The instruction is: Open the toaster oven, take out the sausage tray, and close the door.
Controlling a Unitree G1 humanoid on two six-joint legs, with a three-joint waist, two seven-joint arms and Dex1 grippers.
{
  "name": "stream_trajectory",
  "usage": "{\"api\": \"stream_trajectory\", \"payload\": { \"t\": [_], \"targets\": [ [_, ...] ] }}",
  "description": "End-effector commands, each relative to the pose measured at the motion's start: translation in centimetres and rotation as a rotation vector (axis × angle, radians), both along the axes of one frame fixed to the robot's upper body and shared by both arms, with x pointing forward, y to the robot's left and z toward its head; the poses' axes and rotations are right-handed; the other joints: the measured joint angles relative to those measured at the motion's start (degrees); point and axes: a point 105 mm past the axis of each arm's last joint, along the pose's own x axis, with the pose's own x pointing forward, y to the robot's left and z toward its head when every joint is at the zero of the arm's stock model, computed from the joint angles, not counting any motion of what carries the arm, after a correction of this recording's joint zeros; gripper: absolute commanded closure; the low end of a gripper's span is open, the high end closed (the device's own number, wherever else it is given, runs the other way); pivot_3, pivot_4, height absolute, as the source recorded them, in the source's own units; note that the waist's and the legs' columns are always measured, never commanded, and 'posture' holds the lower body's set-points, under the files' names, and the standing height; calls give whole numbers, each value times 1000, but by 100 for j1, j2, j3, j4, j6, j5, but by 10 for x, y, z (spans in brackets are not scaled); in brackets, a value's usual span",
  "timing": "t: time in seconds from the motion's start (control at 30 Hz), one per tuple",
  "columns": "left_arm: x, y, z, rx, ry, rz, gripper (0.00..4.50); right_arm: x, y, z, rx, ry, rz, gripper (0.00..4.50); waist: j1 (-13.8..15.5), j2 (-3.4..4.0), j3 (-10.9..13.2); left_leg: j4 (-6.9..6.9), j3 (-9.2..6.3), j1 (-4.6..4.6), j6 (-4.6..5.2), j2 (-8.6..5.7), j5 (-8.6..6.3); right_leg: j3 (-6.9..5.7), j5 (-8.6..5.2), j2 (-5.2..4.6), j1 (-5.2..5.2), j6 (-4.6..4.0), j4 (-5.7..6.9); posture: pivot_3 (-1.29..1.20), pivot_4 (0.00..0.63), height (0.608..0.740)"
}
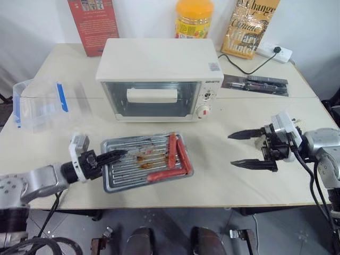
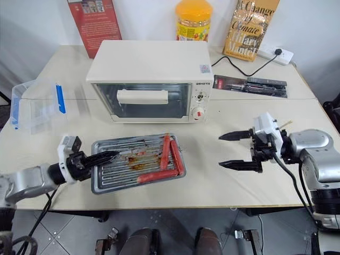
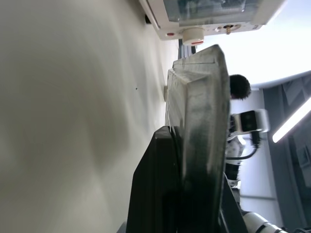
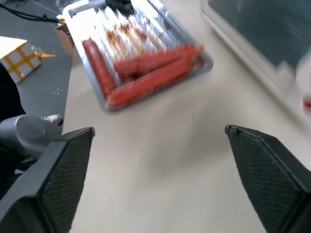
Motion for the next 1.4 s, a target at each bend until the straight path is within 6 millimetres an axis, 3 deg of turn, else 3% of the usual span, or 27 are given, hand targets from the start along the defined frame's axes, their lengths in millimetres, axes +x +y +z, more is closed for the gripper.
{"api": "stream_trajectory", "payload": {
  "t": [0.03,0.3,0.4,0.57,0.87,1.03,1.13,1.2,1.27,1.4],
  "targets": [
    [10,-5,0,-32,13,-33,4500,-4,-14,9,13,-33,-19,29,-9,0,0,-1,2,2,0,0,0,1,0,0,0,0,2,0,150,740],
    [32,-22,-13,-1,55,-93,4500,-9,-18,9,150,-52,-63,29,-21,0,0,-2,6,12,-1,0,1,4,1,3,2,2,8,0,150,740],
    [34,-24,-16,27,54,-108,3870,-8,-19,10,142,-58,-76,0,-21,0,0,0,8,13,-1,0,1,7,1,3,2,2,10,0,150,740],
    [33,-22,-17,47,61,-127,2426,-6,-19,13,145,-70,-106,0,-21,0,0,1,8,13,-1,0,1,7,1,2,3,2,12,0,150,740],
    [33,23,7,183,3,-31,36,-6,-19,15,126,-72,-105,0,-41,-4,2,-4,8,21,-2,3,0,9,1,3,0,3,27,0,150,740],
    [36,58,28,386,-213,73,36,-2,-19,13,113,-67,-97,0,-33,-13,8,0,8,21,-2,4,0,11,1,2,0,3,29,0,150,740],
    [42,71,51,497,-588,159,36,0,-18,12,114,-65,-92,0,-26,-13,8,-1,11,22,-5,5,-2,14,1,2,0,2,27,0,150,740],
    [39,76,63,612,-940,203,36,1,-17,12,112,-63,-85,0,-25,-12,8,-3,17,22,-6,8,-2,13,1,2,-1,2,18,0,150,740],
    [29,79,44,751,-1009,118,36,1,-14,10,112,-61,-77,0,-29,-12,8,-2,21,19,-6,10,-2,11,1,4,0,1,9,0,150,740],
    [12,82,27,767,-1090,8,36,0,-10,4,111,-55,-73,0,-32,-12,8,-5,29,19,-3,10,-4,11,1,4,-3,2,9,0,150,740]
  ]
}}
